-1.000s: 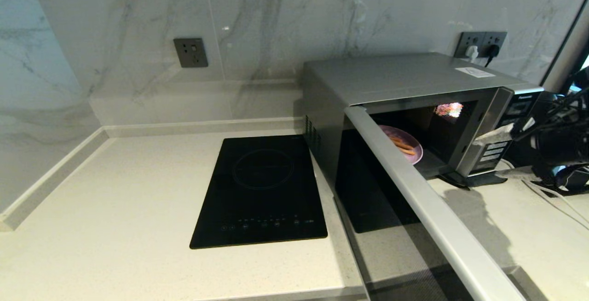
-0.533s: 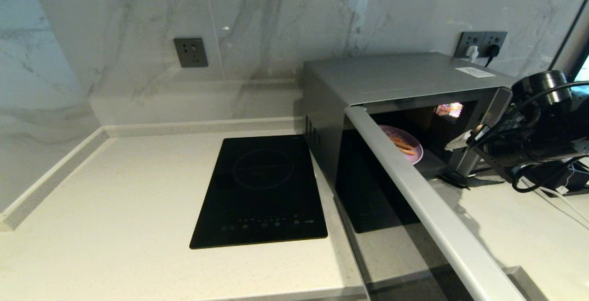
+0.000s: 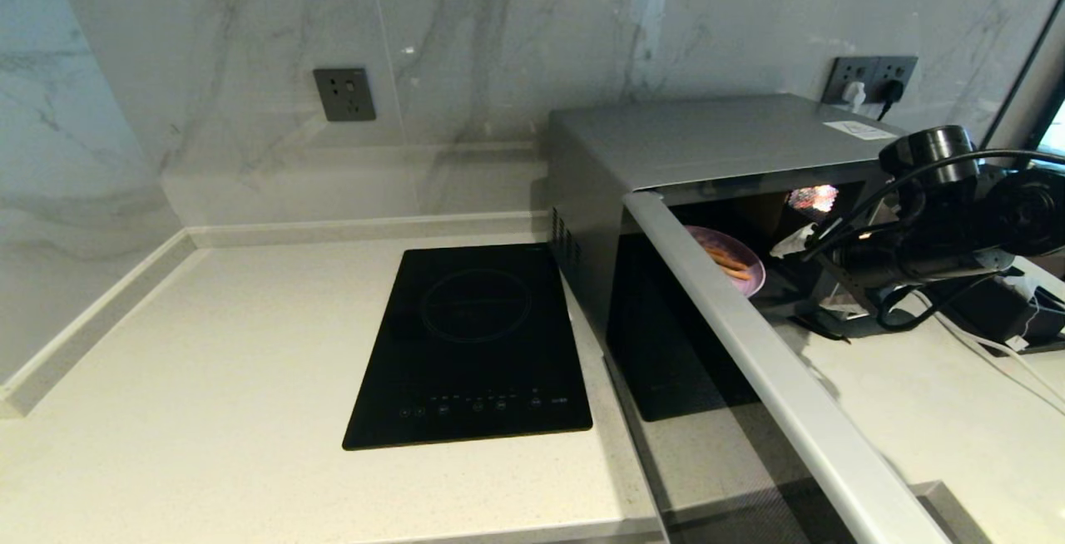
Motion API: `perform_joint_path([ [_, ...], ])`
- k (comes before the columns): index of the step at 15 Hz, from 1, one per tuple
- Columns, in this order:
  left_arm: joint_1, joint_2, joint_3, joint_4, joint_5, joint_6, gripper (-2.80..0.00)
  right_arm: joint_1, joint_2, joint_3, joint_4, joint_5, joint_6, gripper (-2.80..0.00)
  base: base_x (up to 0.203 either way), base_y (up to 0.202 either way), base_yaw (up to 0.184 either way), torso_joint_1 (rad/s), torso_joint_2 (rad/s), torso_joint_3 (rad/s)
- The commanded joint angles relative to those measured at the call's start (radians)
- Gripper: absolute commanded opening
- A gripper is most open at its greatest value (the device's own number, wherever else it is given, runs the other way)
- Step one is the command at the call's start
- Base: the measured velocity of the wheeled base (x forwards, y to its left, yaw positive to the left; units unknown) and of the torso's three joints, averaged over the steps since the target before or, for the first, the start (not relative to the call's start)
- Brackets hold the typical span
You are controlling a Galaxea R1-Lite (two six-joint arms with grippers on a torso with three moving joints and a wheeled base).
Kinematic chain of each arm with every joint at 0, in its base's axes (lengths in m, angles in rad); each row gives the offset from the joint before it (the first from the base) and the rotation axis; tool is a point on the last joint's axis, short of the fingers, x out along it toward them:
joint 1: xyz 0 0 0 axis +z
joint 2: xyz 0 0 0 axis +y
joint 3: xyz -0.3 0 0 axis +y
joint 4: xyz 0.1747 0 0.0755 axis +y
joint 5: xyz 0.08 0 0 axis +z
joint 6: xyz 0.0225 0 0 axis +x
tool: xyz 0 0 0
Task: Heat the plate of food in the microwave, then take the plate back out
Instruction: Take the plate out of the microwave
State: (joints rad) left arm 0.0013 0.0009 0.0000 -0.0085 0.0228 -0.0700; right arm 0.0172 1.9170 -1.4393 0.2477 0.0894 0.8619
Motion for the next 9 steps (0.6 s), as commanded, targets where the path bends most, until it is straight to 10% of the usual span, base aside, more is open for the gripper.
perform_joint_path([
  [1, 0.000, 0.001, 0.000, -0.001, 0.000, -0.001, -2.80, 0.001, 0.011, -0.015, 0.001, 0.001, 0.005, 0.00, 0.000, 0.000, 0.000, 0.000, 0.00, 0.000],
  [9, 0.000, 0.001, 0.000, -0.001, 0.000, -0.001, -2.80, 0.000, 0.026, -0.023, 0.001, 0.009, 0.012, 0.00, 0.000, 0.000, 0.000, 0.000, 0.00, 0.000],
])
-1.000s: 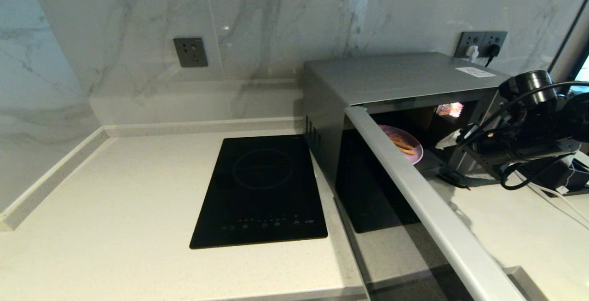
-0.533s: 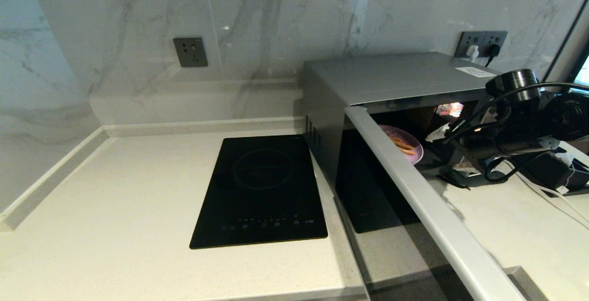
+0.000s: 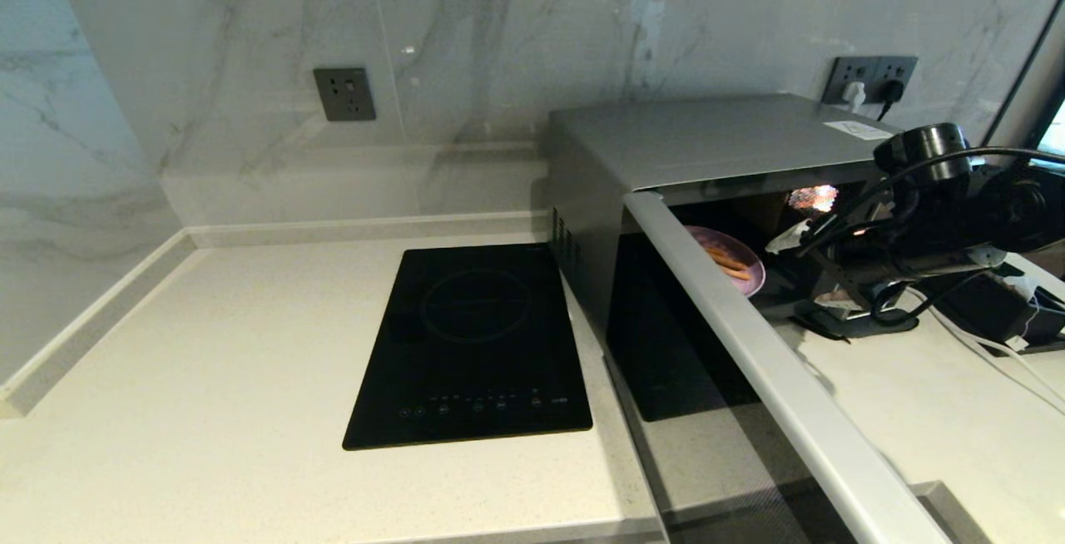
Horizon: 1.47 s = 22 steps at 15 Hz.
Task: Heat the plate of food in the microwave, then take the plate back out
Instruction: Take the plate out of the microwave
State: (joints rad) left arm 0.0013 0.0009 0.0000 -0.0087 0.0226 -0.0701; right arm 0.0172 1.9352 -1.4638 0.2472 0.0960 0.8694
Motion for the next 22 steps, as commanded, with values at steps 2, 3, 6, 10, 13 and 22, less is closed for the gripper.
perform_joint_path([
  [2, 0.000, 0.001, 0.000, 0.000, 0.000, 0.000, -2.80, 0.000, 0.008, 0.000, 0.001, 0.007, 0.007, 0.00, 0.000, 0.000, 0.000, 0.000, 0.00, 0.000],
  [3, 0.000, 0.001, 0.000, 0.000, 0.000, 0.000, -2.80, 0.000, 0.008, -0.002, 0.001, 0.007, 0.012, 0.00, 0.000, 0.000, 0.000, 0.000, 0.00, 0.000],
  [6, 0.000, 0.001, 0.000, 0.000, 0.000, 0.000, -2.80, 0.000, 0.001, -0.001, 0.001, 0.014, 0.020, 0.00, 0.000, 0.000, 0.000, 0.000, 0.00, 0.000],
  [10, 0.000, 0.001, 0.000, 0.000, 0.000, 0.000, -2.80, 0.000, -0.009, -0.009, 0.000, 0.030, 0.039, 0.00, 0.000, 0.000, 0.000, 0.000, 0.00, 0.000],
  [13, 0.000, 0.001, 0.000, 0.000, 0.000, 0.000, -2.80, 0.000, -0.013, -0.016, 0.000, 0.030, 0.042, 0.00, 0.000, 0.000, 0.000, 0.000, 0.00, 0.000],
  [22, 0.000, 0.001, 0.000, 0.000, 0.000, 0.000, -2.80, 0.003, -0.005, -0.024, 0.000, 0.046, 0.040, 0.00, 0.000, 0.000, 0.000, 0.000, 0.00, 0.000],
])
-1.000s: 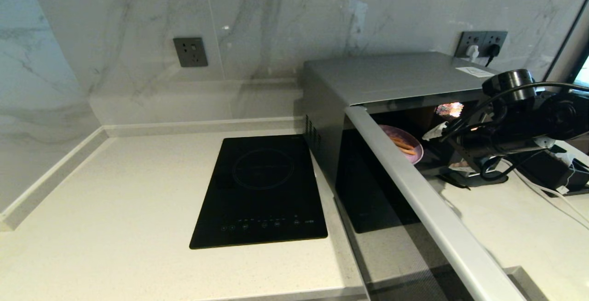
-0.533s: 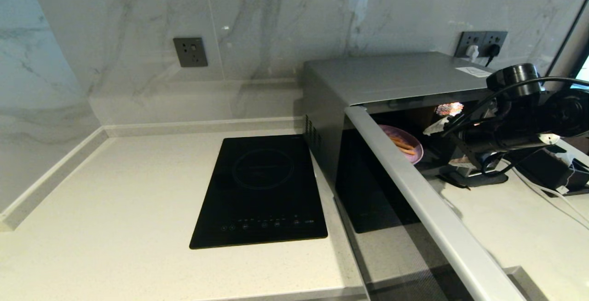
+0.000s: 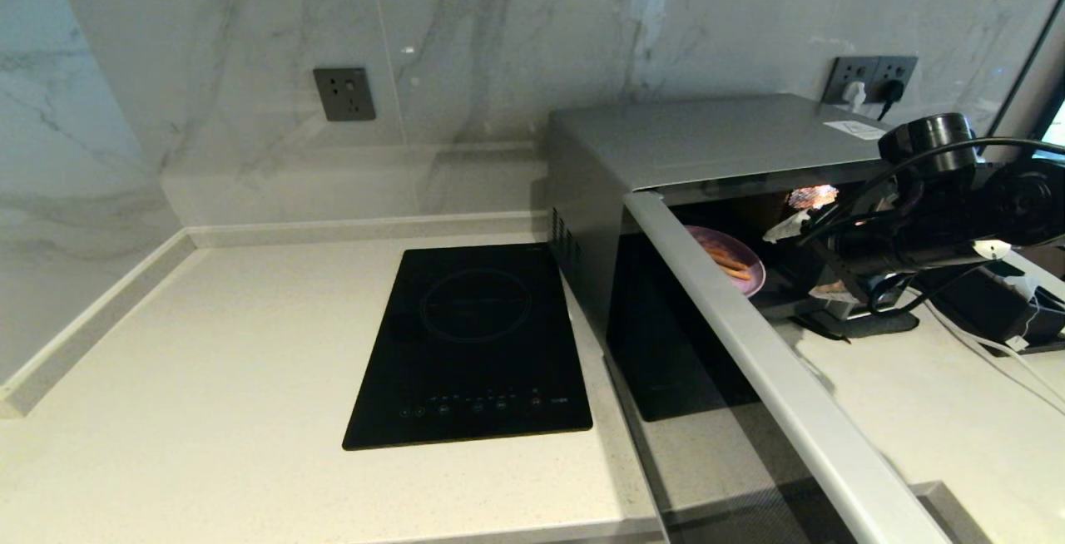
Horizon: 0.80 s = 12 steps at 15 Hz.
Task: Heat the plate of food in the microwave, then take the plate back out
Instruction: Take the plate out of the microwave
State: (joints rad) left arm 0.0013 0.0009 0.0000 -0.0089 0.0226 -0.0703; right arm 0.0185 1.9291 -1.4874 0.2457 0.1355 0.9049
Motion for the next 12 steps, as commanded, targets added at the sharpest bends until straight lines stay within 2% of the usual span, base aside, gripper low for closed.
perform_joint_path([
  [1, 0.000, 0.001, 0.000, 0.000, 0.000, 0.000, -2.80, 0.001, 0.001, -0.001, 0.001, 0.016, 0.005, 0.00, 0.000, 0.000, 0.000, 0.000, 0.00, 0.000],
  [12, 0.000, 0.001, 0.000, 0.000, 0.000, -0.002, -2.80, 0.006, 0.090, -0.036, 0.001, 0.029, 0.005, 0.00, 0.000, 0.000, 0.000, 0.000, 0.00, 0.000],
])
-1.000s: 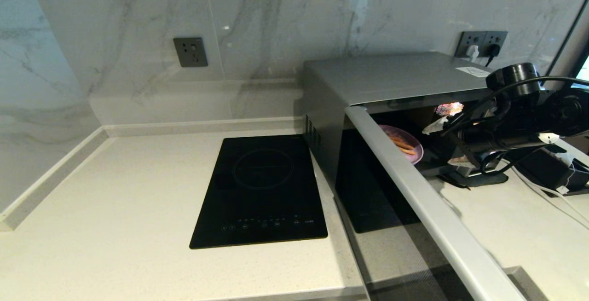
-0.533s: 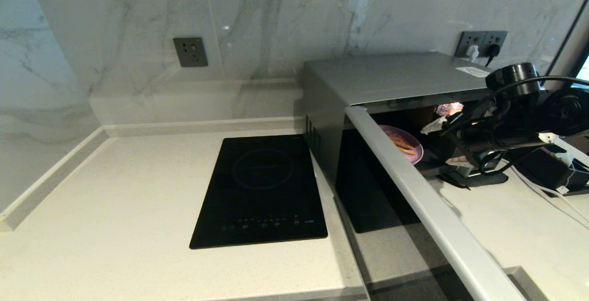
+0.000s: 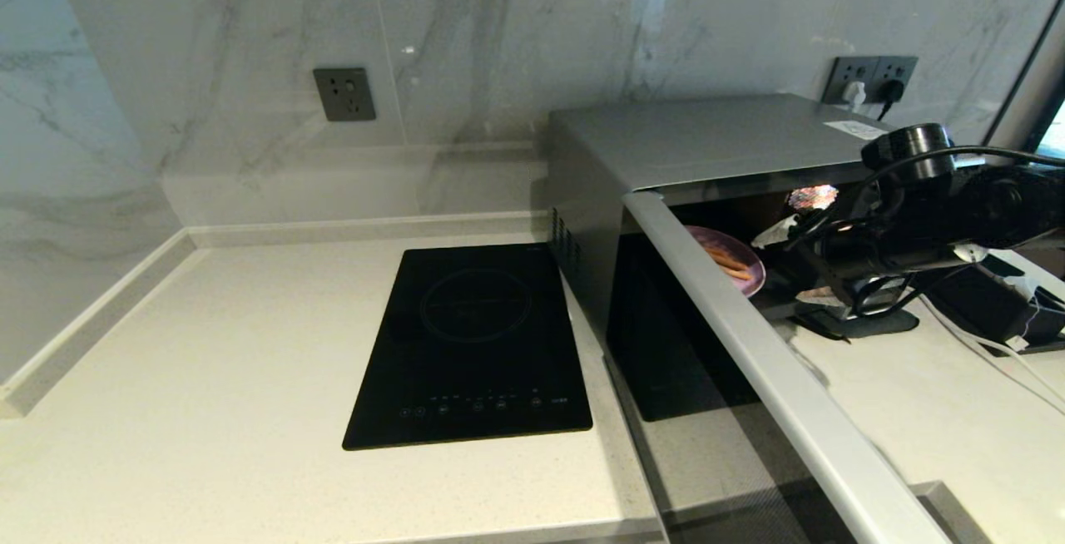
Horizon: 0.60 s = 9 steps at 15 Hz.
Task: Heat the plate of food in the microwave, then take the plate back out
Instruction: Take the plate out of the microwave
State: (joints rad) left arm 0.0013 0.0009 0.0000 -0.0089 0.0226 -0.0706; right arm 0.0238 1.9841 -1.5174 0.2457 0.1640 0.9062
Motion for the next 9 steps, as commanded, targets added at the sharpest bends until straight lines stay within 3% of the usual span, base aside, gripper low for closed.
perform_joint_path([
  [1, 0.000, 0.001, 0.000, 0.000, 0.000, -0.001, -2.80, 0.001, 0.054, -0.011, 0.001, -0.002, 0.003, 0.00, 0.000, 0.000, 0.000, 0.000, 0.00, 0.000],
  [4, 0.000, 0.001, 0.000, 0.000, 0.000, -0.001, -2.80, 0.001, 0.098, -0.033, 0.001, -0.010, -0.002, 0.00, 0.000, 0.000, 0.000, 0.000, 0.00, 0.000],
  [9, 0.000, 0.001, 0.000, 0.000, 0.000, -0.001, -2.80, 0.023, 0.123, -0.097, 0.024, -0.103, -0.004, 0.00, 0.000, 0.000, 0.000, 0.000, 0.00, 0.000],
])
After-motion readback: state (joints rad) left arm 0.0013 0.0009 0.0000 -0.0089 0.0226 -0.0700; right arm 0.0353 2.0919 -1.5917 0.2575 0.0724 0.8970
